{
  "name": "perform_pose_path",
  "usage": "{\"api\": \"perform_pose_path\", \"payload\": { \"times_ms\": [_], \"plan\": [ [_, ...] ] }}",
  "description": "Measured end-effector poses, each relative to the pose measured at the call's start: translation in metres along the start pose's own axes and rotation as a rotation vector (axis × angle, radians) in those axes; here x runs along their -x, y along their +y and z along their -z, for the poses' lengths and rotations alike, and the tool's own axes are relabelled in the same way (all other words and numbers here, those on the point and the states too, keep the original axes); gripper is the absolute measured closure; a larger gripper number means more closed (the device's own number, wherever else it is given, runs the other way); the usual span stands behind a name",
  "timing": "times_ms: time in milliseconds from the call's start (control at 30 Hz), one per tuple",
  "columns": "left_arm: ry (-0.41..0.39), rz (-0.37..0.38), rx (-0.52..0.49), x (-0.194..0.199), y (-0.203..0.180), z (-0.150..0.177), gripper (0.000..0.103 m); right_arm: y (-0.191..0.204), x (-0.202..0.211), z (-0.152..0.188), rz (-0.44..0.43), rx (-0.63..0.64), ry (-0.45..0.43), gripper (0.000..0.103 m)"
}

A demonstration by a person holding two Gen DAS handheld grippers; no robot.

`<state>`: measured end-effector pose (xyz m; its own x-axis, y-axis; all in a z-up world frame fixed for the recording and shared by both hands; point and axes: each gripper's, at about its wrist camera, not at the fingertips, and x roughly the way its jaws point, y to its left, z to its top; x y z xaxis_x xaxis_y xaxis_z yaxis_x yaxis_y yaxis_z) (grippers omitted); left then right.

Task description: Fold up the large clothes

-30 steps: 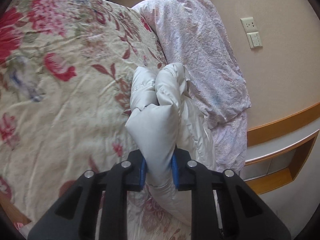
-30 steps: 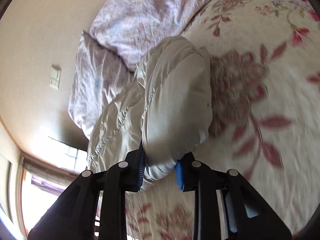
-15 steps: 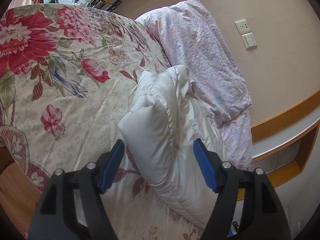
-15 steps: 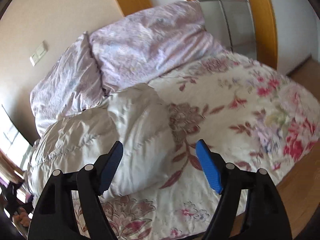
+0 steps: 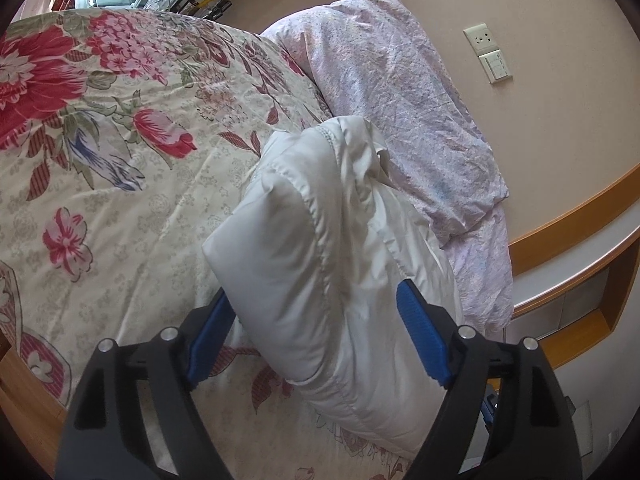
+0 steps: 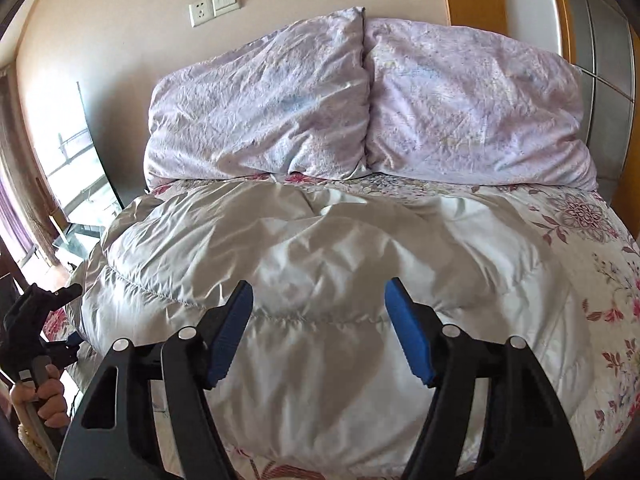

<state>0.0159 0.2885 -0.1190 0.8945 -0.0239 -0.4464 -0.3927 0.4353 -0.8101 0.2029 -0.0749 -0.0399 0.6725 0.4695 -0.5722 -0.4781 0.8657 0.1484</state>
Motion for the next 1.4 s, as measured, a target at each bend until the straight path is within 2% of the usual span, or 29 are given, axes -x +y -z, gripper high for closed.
{"api": "perform_pose_path", "payload": {
  "times_ms": [200,333,467,567,733,1033,1167,1333,1367,1400],
  "plan": [
    [-0.008,0.002,-0.015,-0.004,-0.003,0.000,0.022,0.023,-0.023,0.000,-0.009,0.032,0.034,0.052],
    [-0.021,0.017,-0.016,-0.005,-0.002,-0.001,0.022,0.028,-0.031,-0.001,-0.002,0.027,0.035,0.053],
    [-0.039,0.036,-0.015,-0.006,-0.004,0.000,0.022,0.037,-0.068,0.013,0.059,0.076,0.148,0.052],
    [-0.040,0.044,-0.013,-0.009,-0.004,-0.001,0.022,0.042,-0.076,0.017,0.090,0.111,0.153,0.052],
    [-0.036,0.035,-0.018,-0.013,-0.006,-0.001,0.022,0.036,-0.079,0.017,0.063,0.103,0.181,0.052],
    [-0.004,0.053,-0.003,-0.018,-0.010,0.002,0.020,0.038,-0.080,0.019,0.073,0.100,0.167,0.052],
    [0.008,0.109,0.066,-0.024,-0.006,-0.003,0.020,0.038,-0.080,0.020,0.070,0.095,0.158,0.052],
    [0.020,0.264,0.197,-0.027,0.012,-0.015,0.020,0.037,-0.079,0.020,0.060,0.091,0.150,0.052],
    [0.031,0.261,0.195,-0.026,0.014,-0.014,0.023,0.037,-0.079,0.020,0.059,0.091,0.149,0.052],
    [0.046,0.229,0.180,-0.025,0.014,-0.013,0.032,0.037,-0.078,0.021,0.057,0.092,0.149,0.052]
  ]
}}
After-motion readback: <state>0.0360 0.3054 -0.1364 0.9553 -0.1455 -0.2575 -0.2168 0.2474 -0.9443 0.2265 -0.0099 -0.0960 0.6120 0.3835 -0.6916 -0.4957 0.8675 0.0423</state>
